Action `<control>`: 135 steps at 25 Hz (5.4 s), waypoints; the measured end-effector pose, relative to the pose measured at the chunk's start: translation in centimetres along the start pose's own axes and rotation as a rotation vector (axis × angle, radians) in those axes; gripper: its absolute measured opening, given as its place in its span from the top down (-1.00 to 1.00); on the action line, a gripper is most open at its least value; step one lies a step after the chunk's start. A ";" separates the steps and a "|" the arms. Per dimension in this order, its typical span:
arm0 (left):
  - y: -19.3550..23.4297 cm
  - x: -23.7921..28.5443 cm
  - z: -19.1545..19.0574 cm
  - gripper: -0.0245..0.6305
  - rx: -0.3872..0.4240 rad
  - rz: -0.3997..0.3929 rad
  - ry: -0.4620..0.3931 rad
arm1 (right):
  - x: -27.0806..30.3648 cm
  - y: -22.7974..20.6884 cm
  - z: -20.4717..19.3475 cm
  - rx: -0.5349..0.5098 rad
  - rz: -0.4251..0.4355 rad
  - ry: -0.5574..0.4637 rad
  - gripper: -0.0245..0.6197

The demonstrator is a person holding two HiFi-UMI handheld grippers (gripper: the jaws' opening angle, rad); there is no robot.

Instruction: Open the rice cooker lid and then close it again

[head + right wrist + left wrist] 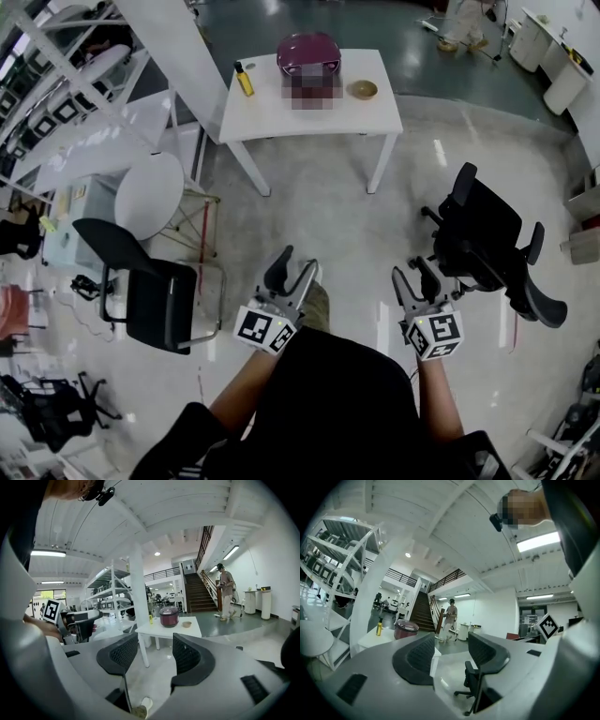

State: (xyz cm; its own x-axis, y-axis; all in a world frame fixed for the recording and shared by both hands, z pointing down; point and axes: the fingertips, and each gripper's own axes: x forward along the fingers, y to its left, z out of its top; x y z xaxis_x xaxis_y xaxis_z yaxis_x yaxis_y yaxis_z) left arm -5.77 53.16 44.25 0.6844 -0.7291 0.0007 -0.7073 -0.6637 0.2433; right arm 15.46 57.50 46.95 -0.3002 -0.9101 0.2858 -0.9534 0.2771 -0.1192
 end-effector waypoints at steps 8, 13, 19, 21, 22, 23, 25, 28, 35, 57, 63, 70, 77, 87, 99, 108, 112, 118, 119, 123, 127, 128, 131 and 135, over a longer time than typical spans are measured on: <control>8.8 7.1 1.4 0.28 -0.027 -0.010 0.033 | 10.8 -3.6 5.4 0.026 -0.009 -0.027 0.28; 14.1 11.3 2.7 0.27 -0.054 -0.031 0.027 | 15.9 -4.6 7.9 -0.011 -0.043 -0.006 0.26; 18.7 15.2 2.7 0.22 -0.099 -0.077 0.029 | 21.5 -4.0 9.3 -0.017 -0.038 0.009 0.21; 19.7 16.3 2.4 0.22 -0.112 -0.092 0.043 | 23.0 -4.1 9.6 -0.020 -0.044 0.020 0.21; 20.2 16.9 2.3 0.22 -0.118 -0.099 0.048 | 23.7 -4.2 9.8 -0.022 -0.049 0.025 0.21; 20.7 17.4 2.3 0.22 -0.123 -0.105 0.051 | 24.5 -4.2 10.0 -0.026 -0.052 0.030 0.21; 21.9 18.1 2.4 0.22 -0.128 -0.116 0.056 | 26.1 -4.2 10.2 -0.032 -0.055 0.041 0.21; 23.6 19.1 2.5 0.22 -0.133 -0.126 0.060 | 28.5 -4.1 10.6 -0.039 -0.053 0.056 0.21; 27.3 21.3 2.9 0.22 -0.173 -0.130 0.058 | 32.9 -3.5 11.2 -0.035 -0.048 0.082 0.21; 35.4 25.2 2.7 0.20 -0.154 0.099 0.087 | 48.1 -4.0 12.2 0.022 0.218 0.079 0.21; 37.6 30.6 3.6 0.20 -0.132 0.112 0.117 | 52.5 -7.7 14.2 0.026 0.229 0.092 0.21; 41.6 36.4 5.1 0.19 -0.107 0.190 0.091 | 56.3 -12.7 14.1 0.030 0.236 0.146 0.21; 41.1 42.1 4.9 0.19 -0.097 0.148 0.115 | 59.1 -16.0 15.2 0.038 0.252 0.146 0.21; 39.8 48.1 4.5 0.19 -0.085 0.116 0.126 | 62.6 -18.1 15.7 0.041 0.316 0.167 0.22; 41.6 51.6 4.7 0.19 -0.073 -0.003 0.146 | 67.4 -16.3 16.5 0.048 0.261 0.171 0.22; 44.2 51.5 5.5 0.19 -0.083 -0.044 0.116 | 70.1 -15.0 17.0 -0.014 0.229 0.203 0.42; 45.2 51.8 5.3 0.19 -0.107 -0.039 0.113 | 71.0 -14.7 16.2 -0.035 0.227 0.231 0.78; 45.9 51.8 5.1 0.19 -0.100 -0.053 0.108 | 72.4 -13.7 14.3 -0.085 0.229 0.313 0.91; 46.0 51.8 5.1 0.19 -0.095 -0.057 0.105 | 72.7 -13.5 14.0 -0.090 0.229 0.324 0.92; 46.5 51.6 5.6 0.19 -0.103 -0.064 0.094 | 73.5 -13.1 13.0 -0.095 0.218 0.361 0.92; 47.3 51.3 5.1 0.19 -0.124 -0.059 0.116 | 74.1 -12.7 11.9 -0.098 0.208 0.386 0.92; 47.4 51.3 5.0 0.19 -0.127 -0.061 0.120 | 74.3 -12.6 11.7 -0.102 0.205 0.391 0.92; 47.9 51.2 5.3 0.19 -0.110 -0.077 0.117 | 74.8 -12.5 11.1 -0.084 0.187 0.398 0.92; 48.6 51.0 5.3 0.19 -0.107 -0.094 0.113 | 75.3 -12.7 10.2 -0.059 0.152 0.410 0.92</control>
State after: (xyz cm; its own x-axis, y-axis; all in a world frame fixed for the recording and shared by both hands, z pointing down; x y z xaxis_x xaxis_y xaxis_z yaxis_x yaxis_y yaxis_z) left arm -6.15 -17.13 50.96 0.7663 -0.6375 0.0806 -0.6207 -0.7019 0.3493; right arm 5.30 -17.68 60.28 -0.4126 -0.6633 0.6243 -0.8939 0.4266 -0.1376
